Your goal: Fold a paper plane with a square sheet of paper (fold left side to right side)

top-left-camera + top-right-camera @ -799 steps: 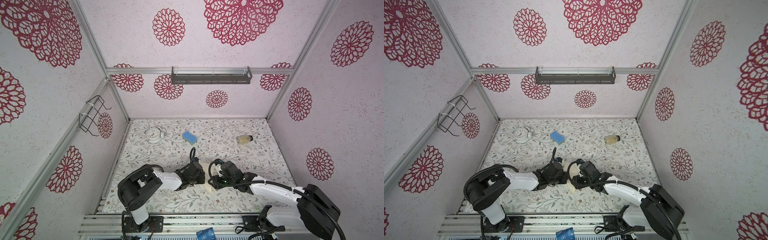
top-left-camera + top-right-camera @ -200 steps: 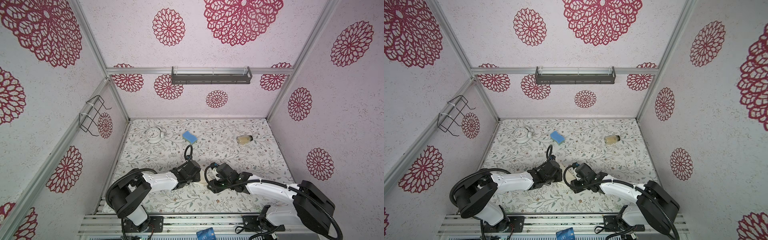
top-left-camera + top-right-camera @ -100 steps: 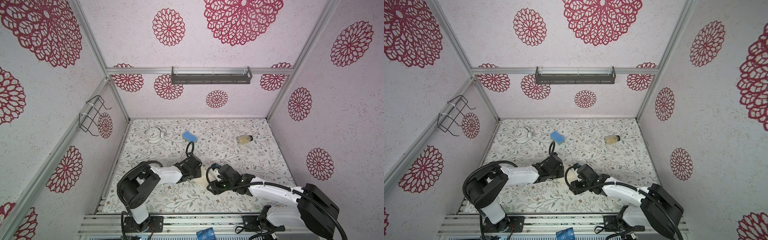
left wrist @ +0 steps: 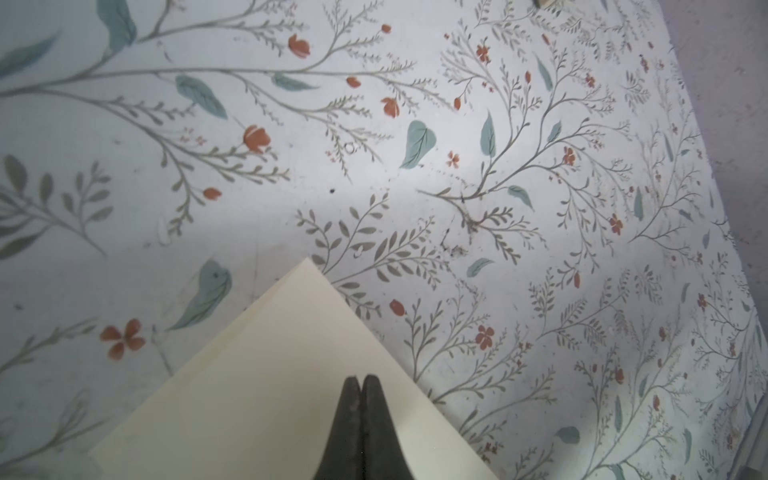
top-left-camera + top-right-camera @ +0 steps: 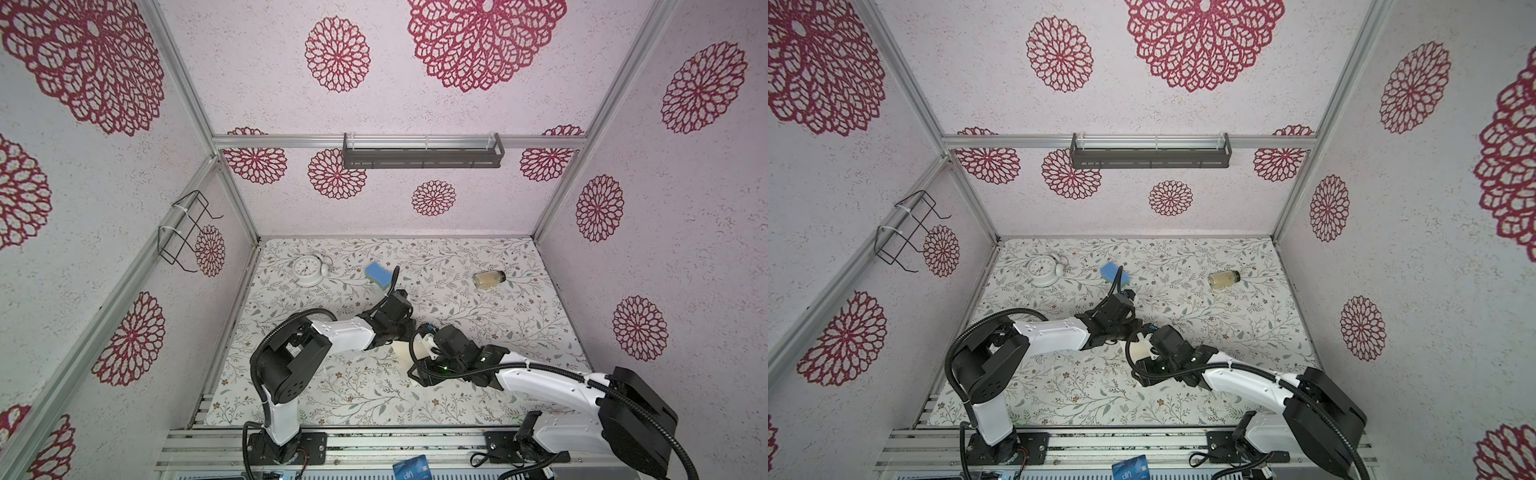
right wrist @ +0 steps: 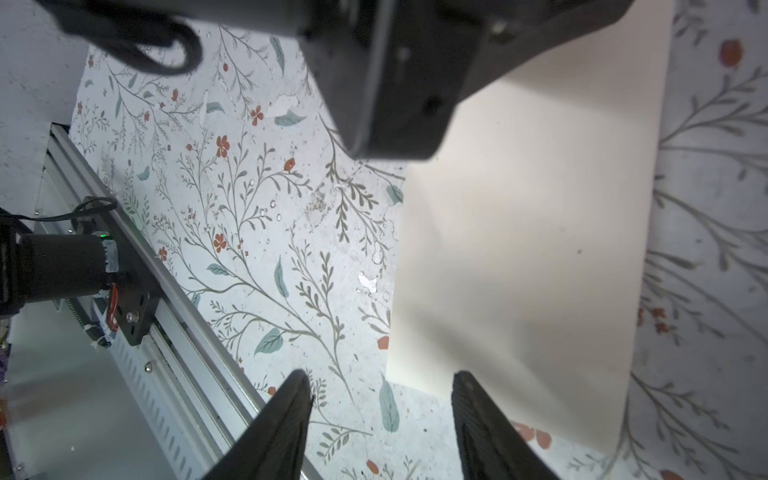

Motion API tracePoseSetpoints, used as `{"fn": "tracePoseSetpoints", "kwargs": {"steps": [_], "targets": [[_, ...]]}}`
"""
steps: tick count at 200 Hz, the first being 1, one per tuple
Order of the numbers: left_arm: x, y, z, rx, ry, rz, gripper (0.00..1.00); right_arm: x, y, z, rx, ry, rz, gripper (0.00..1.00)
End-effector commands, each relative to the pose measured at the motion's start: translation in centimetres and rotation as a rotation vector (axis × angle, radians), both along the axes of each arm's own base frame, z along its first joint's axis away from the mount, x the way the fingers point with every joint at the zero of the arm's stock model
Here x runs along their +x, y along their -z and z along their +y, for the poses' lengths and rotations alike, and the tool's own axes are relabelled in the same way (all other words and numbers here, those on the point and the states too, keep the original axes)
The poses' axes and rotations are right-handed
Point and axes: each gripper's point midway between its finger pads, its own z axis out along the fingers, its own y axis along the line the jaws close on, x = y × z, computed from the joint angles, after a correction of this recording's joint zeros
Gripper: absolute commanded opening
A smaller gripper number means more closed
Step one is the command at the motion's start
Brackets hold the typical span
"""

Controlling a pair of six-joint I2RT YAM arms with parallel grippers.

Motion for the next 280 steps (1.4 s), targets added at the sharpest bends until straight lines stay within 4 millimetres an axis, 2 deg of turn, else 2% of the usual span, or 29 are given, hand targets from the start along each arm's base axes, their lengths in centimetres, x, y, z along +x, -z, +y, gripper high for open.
{"fn": "tracePoseSetpoints", "kwargs": {"steps": [1, 32, 63, 91, 129, 158, 185, 246, 261, 280], "targets": [[1.2, -2.2, -0.5, -0.057, 0.022, -0.039, 0.00, -0.4, 0.2, -2.0, -0.150, -0.051, -0.077, 0.59], [1.9, -4.5, 1.0, -0.119, -0.060, -0.049, 0.00, -1.8, 1.4, -3.5, -0.292, -0.112, -0.144, 0.60], [1.7, -5.0, 4.0, -0.139, -0.162, -0.037, 0.11, -2.4, 1.4, -3.3, -0.347, -0.146, -0.224, 0.61], [1.0, -4.4, 6.8, -0.143, -0.247, -0.012, 0.29, -2.6, 1.5, -2.5, -0.377, -0.175, -0.288, 0.63], [0.0, -4.1, 9.4, -0.140, -0.315, 0.014, 0.61, -2.0, 1.9, -1.7, -0.415, -0.187, -0.365, 0.66], [-0.5, -4.1, 10.4, -0.141, -0.347, 0.018, 0.72, -1.4, 2.1, -1.3, -0.458, -0.191, -0.394, 0.65], [-0.8, -3.7, 10.9, -0.139, -0.367, 0.029, 0.77, -1.2, 2.7, -1.1, -0.485, -0.196, -0.399, 0.63], [-1.1, -3.2, 11.0, -0.142, -0.370, 0.042, 0.78, -0.8, 3.1, -0.2, -0.497, -0.196, -0.406, 0.56], [-1.2, -3.2, 11.0, -0.142, -0.367, 0.044, 0.78, -0.6, 3.1, -0.2, -0.509, -0.191, -0.410, 0.52], [-1.3, -3.1, 11.0, -0.145, -0.366, 0.045, 0.78, -0.5, 3.1, -0.2, -0.521, -0.190, -0.415, 0.40]]}}
